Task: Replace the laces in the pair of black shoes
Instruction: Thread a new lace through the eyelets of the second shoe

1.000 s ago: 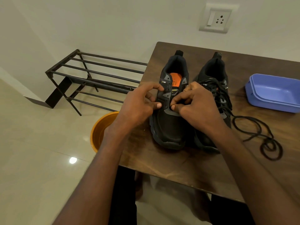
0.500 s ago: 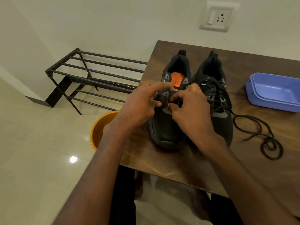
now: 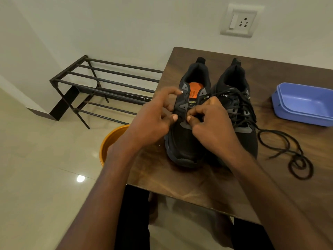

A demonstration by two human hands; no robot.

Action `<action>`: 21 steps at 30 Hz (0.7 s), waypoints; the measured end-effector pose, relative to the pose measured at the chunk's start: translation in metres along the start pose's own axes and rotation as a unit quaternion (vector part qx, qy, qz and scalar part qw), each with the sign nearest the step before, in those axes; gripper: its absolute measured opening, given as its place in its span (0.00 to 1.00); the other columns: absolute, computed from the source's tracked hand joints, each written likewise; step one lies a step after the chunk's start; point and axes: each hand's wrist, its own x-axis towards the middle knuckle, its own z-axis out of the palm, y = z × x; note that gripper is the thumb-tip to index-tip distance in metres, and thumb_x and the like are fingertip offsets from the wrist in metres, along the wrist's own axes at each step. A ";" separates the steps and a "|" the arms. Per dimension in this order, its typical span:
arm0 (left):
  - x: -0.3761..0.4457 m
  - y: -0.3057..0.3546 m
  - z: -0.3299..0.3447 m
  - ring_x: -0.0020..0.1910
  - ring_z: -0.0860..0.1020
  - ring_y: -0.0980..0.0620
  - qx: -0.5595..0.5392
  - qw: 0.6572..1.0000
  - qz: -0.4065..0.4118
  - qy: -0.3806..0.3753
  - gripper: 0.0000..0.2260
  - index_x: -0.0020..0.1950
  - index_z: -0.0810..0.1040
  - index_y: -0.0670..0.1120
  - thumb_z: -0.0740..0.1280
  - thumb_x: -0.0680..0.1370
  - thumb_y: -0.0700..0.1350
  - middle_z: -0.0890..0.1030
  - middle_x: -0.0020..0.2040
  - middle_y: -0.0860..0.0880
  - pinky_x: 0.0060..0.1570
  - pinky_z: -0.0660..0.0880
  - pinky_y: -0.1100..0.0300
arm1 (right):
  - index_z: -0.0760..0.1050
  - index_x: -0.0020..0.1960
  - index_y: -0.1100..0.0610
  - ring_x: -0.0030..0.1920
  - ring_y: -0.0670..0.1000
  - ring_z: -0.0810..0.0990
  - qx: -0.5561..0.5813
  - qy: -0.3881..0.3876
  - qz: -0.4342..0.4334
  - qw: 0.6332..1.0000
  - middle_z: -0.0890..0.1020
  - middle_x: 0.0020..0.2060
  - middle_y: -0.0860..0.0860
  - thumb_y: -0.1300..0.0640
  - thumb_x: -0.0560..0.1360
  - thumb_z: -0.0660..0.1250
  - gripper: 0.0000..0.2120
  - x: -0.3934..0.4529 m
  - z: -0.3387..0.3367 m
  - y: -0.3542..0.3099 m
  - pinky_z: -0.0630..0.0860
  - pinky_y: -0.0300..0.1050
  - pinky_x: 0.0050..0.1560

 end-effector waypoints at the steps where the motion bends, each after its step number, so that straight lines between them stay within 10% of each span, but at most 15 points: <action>1: -0.001 0.001 0.000 0.47 0.79 0.57 -0.030 0.999 -0.009 0.021 0.20 0.69 0.73 0.52 0.73 0.79 0.42 0.78 0.52 0.51 0.45 0.78 0.69 | 0.82 0.55 0.50 0.55 0.47 0.73 -0.011 0.001 -0.014 1.000 0.70 0.56 0.48 0.56 0.78 0.72 0.06 -0.001 0.000 0.001 0.71 0.36 0.51; 5: 0.001 0.008 0.007 0.44 0.79 0.59 0.019 0.998 -0.001 0.065 0.03 0.49 0.82 0.50 0.74 0.78 0.46 0.82 0.45 0.55 0.43 0.76 0.67 | 0.76 0.67 0.47 0.56 0.47 0.74 0.027 -0.041 -0.046 0.998 0.69 0.55 0.46 0.49 0.75 0.76 0.21 -0.005 -0.007 0.005 0.76 0.47 0.60; 9: 0.001 0.006 0.008 0.46 0.80 0.60 0.030 0.996 -0.031 0.083 0.06 0.48 0.79 0.52 0.67 0.83 0.42 0.81 0.45 0.55 0.47 0.77 0.67 | 0.67 0.74 0.44 0.57 0.42 0.71 0.010 -0.056 -0.047 0.997 0.66 0.57 0.41 0.47 0.72 0.78 0.35 -0.010 -0.019 0.008 0.75 0.45 0.62; 15: -0.002 0.033 -0.013 0.39 0.82 0.47 -0.382 0.903 0.003 0.195 0.11 0.51 0.73 0.44 0.54 0.88 0.44 0.80 0.37 0.48 0.38 0.76 0.57 | 0.62 0.76 0.43 0.56 0.42 0.71 -0.029 -0.050 -0.045 0.997 0.66 0.57 0.40 0.44 0.70 0.79 0.41 -0.011 -0.022 0.008 0.78 0.49 0.61; 21: -0.008 0.022 0.001 0.45 0.75 0.59 0.073 0.992 -0.065 0.082 0.04 0.53 0.79 0.50 0.71 0.80 0.48 0.75 0.47 0.56 0.43 0.70 0.71 | 0.61 0.75 0.42 0.59 0.45 0.73 -0.046 -0.031 -0.038 0.998 0.69 0.57 0.42 0.42 0.69 0.80 0.42 -0.011 -0.021 0.009 0.76 0.48 0.59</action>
